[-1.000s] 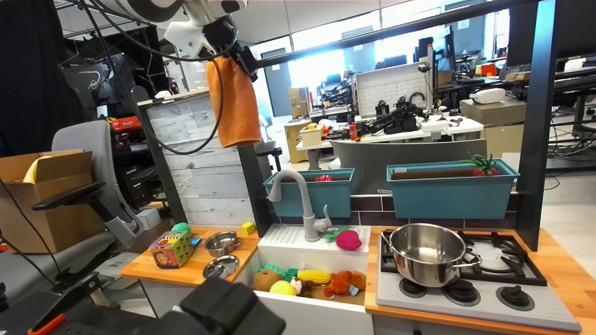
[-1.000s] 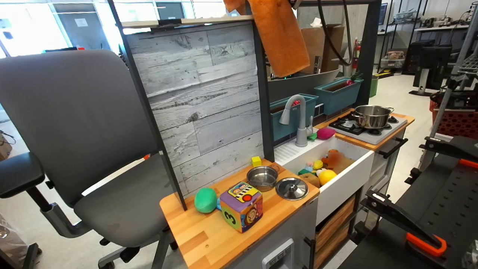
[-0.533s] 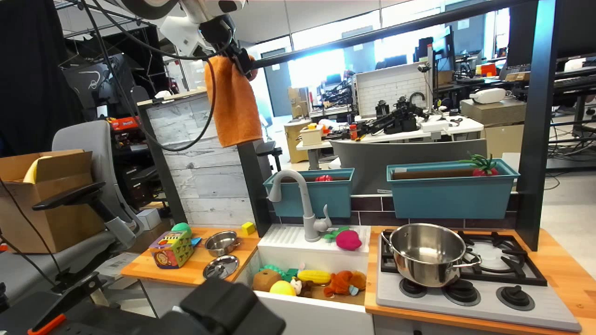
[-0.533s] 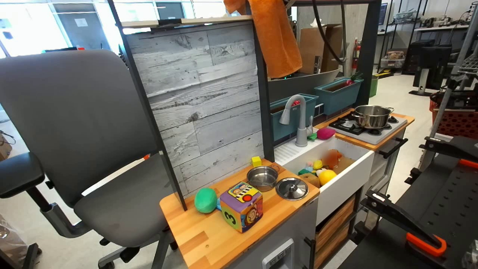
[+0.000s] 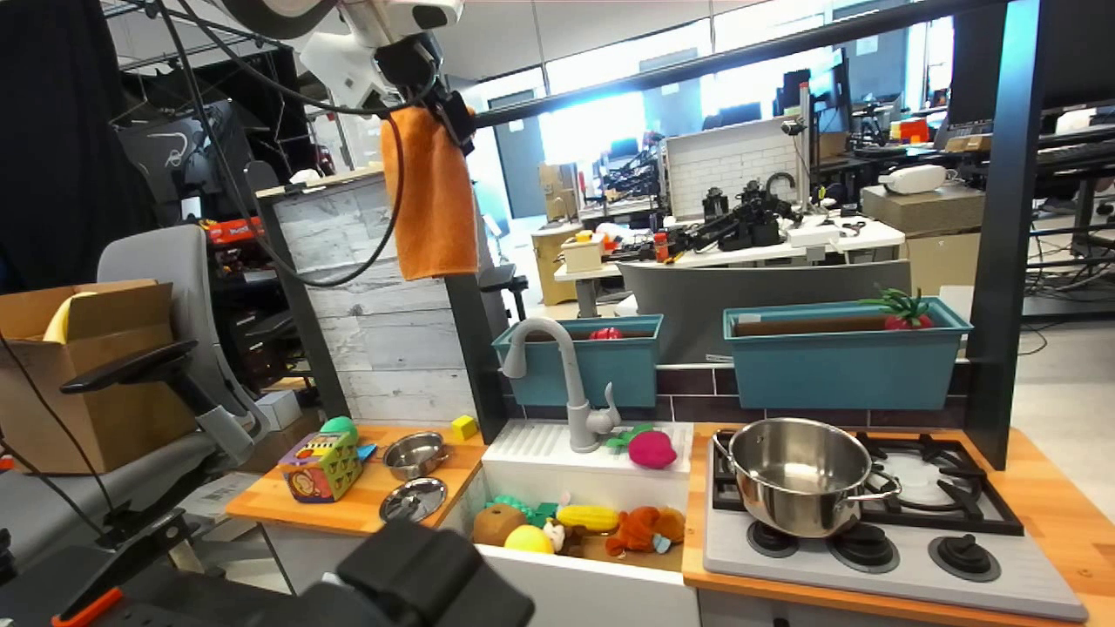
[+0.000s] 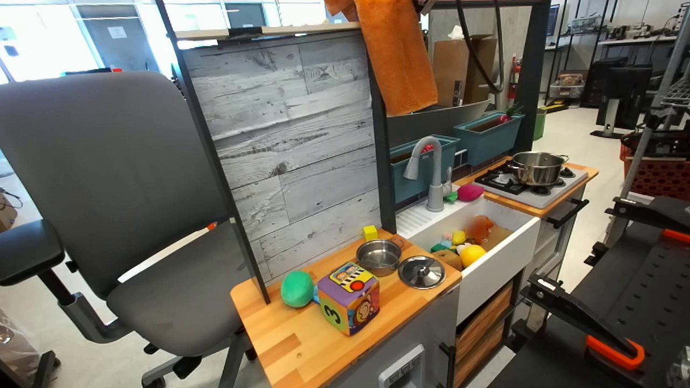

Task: Move the pee plush toy and pick up the cloth and drop it on the counter, then pick up the pink plush toy from the sink and put it in the pot

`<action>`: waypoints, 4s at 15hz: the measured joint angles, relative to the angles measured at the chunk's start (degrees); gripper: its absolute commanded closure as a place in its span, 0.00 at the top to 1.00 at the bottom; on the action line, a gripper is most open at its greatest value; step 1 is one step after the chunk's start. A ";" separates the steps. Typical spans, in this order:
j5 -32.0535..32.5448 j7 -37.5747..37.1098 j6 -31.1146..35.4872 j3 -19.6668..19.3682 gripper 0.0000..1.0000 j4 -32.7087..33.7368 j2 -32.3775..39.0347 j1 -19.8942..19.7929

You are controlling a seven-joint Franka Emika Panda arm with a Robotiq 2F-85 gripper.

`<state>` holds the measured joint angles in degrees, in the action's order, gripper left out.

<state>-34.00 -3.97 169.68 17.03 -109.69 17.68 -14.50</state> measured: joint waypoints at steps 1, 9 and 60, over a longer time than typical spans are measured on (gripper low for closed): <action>-0.08 0.28 0.02 0.34 1.00 -0.21 -0.01 -0.43; -1.89 6.70 -2.28 3.73 0.74 -10.69 -5.91 -3.71; 14.19 -18.00 -22.03 -21.12 1.00 23.74 36.57 3.32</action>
<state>-19.80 -21.97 147.65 -4.09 -85.95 54.25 -11.17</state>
